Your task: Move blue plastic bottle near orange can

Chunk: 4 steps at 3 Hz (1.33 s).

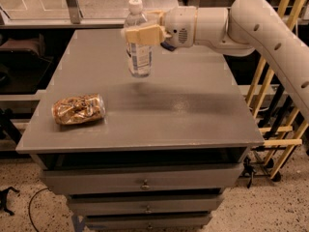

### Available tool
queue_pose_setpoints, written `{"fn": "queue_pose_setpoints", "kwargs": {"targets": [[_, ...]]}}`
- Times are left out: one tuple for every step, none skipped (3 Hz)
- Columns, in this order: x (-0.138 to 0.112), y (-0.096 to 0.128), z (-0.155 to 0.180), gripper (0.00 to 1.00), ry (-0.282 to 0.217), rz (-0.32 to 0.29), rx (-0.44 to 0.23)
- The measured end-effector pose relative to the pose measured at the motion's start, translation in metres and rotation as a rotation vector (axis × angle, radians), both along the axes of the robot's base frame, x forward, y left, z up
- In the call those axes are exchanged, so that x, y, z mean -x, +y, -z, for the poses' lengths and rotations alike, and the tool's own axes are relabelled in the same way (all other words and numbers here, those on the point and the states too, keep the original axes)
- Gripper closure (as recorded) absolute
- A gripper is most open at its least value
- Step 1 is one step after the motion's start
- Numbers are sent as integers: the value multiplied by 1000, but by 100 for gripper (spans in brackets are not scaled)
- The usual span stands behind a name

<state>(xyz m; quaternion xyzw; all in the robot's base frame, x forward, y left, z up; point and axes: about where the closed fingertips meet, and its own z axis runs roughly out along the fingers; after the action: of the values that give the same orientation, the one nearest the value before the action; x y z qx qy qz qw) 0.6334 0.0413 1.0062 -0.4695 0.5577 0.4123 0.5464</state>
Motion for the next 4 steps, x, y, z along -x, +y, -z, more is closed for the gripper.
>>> {"fn": "queue_pose_setpoints", "kwargs": {"targets": [[4, 2, 1, 100, 3, -13, 1], [4, 5, 3, 100, 8, -22, -2], [7, 29, 19, 100, 36, -95, -15], [9, 52, 30, 100, 49, -169, -19]]}}
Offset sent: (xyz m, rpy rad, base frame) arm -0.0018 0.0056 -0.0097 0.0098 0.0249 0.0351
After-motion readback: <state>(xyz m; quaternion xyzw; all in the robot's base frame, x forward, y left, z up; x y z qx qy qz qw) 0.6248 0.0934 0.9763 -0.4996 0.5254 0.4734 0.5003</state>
